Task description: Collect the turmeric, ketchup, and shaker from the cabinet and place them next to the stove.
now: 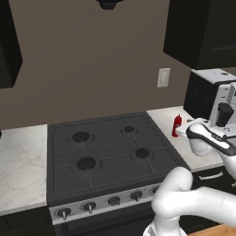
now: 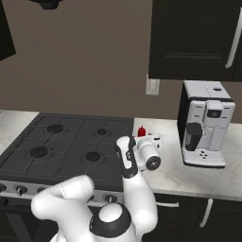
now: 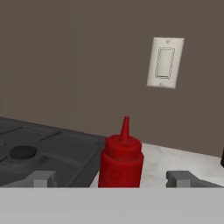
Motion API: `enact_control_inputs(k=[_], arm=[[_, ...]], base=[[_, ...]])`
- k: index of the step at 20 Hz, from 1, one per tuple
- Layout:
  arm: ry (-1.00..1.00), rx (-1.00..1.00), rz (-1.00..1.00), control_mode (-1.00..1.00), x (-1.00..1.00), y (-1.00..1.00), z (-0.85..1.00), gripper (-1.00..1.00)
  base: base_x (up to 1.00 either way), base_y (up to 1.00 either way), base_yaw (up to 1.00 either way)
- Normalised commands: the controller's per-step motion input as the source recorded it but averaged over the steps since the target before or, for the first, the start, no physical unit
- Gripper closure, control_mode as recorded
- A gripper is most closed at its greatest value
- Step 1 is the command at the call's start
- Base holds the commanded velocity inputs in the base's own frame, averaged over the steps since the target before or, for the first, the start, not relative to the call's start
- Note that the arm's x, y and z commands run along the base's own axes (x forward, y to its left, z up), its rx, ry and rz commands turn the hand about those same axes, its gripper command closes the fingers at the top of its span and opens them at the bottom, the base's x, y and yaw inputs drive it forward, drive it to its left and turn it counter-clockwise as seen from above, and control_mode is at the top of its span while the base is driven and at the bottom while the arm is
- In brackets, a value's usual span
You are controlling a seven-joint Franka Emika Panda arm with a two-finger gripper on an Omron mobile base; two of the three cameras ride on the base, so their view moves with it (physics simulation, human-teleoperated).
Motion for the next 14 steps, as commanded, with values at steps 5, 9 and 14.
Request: enact_control_inputs(k=[5,9,14], arm=[[0.0,-0.04,-0.06,-1.0,-0.52,0.0,0.54,-1.0],[0.0,-0.02,-0.13,-1.0,-0.5,0.0,0.74,-1.0],[0.02,-0.04,-0.14,-1.0,-0.54,0.0,0.8,-1.0]], base=[[0.0,0.0,0.0],[0.0,0.0,0.0],[0.0,0.0,0.0]])
